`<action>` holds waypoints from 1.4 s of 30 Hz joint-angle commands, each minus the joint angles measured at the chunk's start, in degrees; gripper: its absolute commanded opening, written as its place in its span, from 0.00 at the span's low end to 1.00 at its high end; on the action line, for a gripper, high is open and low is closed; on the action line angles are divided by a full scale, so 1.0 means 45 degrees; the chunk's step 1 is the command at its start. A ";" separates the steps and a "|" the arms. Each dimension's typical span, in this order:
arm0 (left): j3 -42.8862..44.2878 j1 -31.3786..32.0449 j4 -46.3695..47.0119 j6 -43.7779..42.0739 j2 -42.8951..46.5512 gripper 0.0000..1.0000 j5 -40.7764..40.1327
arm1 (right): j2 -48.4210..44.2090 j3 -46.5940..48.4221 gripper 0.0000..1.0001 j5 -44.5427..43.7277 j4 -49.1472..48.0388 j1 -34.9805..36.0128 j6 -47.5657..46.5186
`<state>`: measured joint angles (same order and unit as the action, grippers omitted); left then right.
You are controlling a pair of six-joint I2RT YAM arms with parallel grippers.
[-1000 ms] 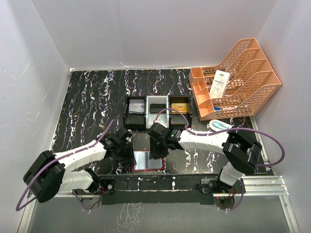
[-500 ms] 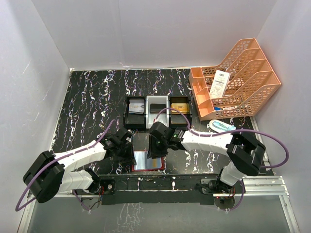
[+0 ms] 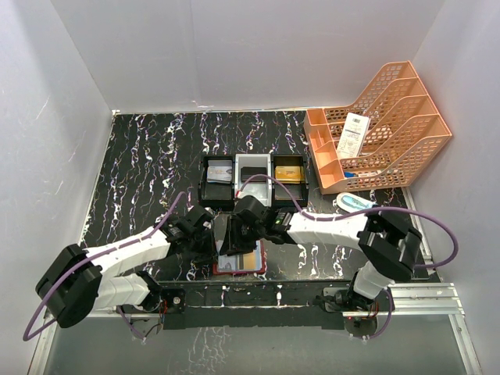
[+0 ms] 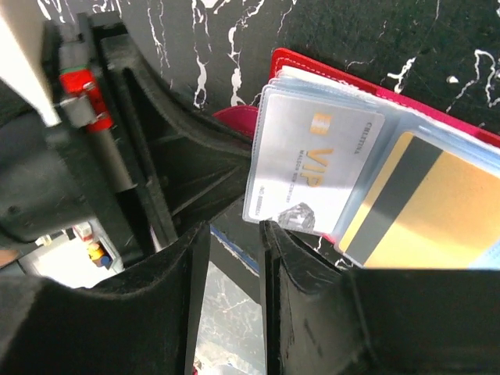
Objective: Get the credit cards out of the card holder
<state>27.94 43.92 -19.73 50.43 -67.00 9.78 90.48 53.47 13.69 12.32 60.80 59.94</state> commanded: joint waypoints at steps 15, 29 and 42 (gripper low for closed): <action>0.1059 0.0077 -0.3475 0.1254 0.3666 0.38 -0.2947 | -0.0327 -0.0313 0.36 -0.1560 -0.0466 0.0020 0.0289; 0.1644 0.0071 -0.1289 0.0276 0.3184 0.44 -0.0455 | -0.1182 -0.1671 0.37 -0.2082 -0.1523 0.0025 0.1320; 0.0647 0.0076 -0.0549 0.0045 0.1106 0.23 0.0427 | 0.0587 -0.1022 0.30 -0.1293 -0.1641 0.0024 0.1144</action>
<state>32.38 44.01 -22.17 51.40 -60.80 10.24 91.44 45.65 8.19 5.39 60.75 65.10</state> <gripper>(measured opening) 0.244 0.301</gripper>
